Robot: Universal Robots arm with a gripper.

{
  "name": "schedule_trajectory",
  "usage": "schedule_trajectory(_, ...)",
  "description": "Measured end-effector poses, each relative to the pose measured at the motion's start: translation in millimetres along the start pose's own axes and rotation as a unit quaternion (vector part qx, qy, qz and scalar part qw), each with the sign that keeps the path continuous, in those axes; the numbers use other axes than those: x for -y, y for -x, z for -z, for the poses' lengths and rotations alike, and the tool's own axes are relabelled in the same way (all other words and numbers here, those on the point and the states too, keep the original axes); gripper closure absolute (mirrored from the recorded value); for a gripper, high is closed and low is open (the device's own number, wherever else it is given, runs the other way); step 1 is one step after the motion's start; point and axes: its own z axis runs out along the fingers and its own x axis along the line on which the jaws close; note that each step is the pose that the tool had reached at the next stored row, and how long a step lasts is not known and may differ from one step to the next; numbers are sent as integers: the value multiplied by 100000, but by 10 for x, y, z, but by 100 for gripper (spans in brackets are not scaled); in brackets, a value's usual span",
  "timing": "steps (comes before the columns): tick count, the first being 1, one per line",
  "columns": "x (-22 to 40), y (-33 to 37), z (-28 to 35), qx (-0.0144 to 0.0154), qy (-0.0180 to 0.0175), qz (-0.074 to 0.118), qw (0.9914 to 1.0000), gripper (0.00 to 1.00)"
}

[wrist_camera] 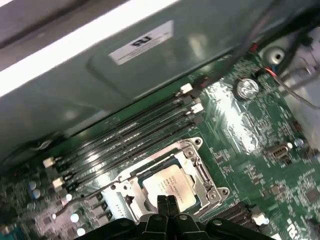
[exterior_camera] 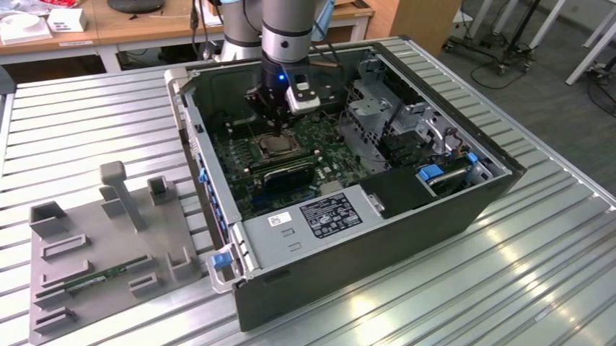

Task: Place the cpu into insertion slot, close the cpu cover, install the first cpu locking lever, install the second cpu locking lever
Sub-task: 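Close the cpu cover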

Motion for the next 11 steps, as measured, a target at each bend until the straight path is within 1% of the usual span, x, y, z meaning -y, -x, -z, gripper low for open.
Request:
schedule_trajectory(3, 0, 0, -10, -55, -60, 2685, 99964, 89)
schedule_trajectory(5, 1, 0, -17, -79, -101, 4487, 99899, 89)
schedule_trajectory(8, 1, 1, -28, -121, -165, 7230, 99738, 89)
schedule_trajectory(11, 1, 1, -31, -179, -232, 9852, 99513, 89)
